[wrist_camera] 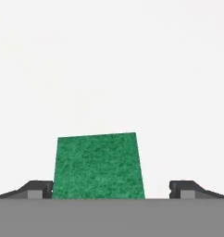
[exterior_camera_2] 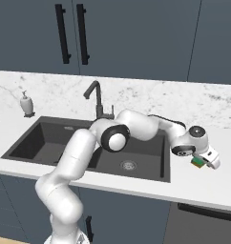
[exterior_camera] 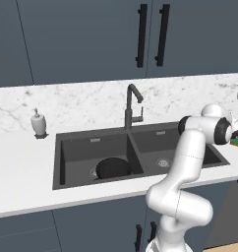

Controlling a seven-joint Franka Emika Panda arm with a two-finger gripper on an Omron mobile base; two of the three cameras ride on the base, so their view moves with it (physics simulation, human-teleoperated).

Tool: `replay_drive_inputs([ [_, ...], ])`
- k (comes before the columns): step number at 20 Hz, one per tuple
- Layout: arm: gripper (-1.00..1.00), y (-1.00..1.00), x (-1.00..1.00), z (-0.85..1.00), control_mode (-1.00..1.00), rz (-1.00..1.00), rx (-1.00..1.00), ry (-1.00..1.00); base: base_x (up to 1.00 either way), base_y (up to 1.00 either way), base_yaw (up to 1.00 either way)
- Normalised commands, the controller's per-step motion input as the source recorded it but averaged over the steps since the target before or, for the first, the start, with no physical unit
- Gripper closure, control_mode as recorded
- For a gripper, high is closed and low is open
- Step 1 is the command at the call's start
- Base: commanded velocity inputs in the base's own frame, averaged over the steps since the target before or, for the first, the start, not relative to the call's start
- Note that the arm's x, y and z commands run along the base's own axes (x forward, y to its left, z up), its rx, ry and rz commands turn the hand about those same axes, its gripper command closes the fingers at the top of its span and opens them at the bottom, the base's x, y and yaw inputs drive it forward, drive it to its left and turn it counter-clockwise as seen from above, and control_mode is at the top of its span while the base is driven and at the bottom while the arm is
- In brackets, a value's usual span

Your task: Pick the pan and sponge and place them into the sink. Then turn on the water.

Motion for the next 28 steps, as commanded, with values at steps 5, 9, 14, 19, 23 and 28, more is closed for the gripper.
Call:
replay_drive_inputs([
  [5, -1.00, 0.38, 0.00, -0.17, -1.00, 0.00, 0.00, -0.14, 0.00, 0.00, 0.00],
  [9, -1.00, 0.44, 0.00, -0.39, -1.00, 0.00, -0.02, -0.08, 0.00, 0.00, 0.00],
  [14, -1.00, 0.11, 0.00, -0.95, -1.00, 0.00, -0.10, 0.00, 0.00, 0.00, 0.00],
  [19, 1.00, 0.01, 0.00, -1.00, -1.00, -0.01, -0.10, 0.00, 0.00, 0.00, 0.00],
  [23, 1.00, 0.08, 0.00, -0.99, -1.00, 0.00, -0.11, 0.00, 0.00, 0.00, 0.00],
  [28, 1.00, 0.21, -0.27, -0.52, -1.00, 0.08, -0.01, -0.03, 0.00, 0.00, 0.00],
])
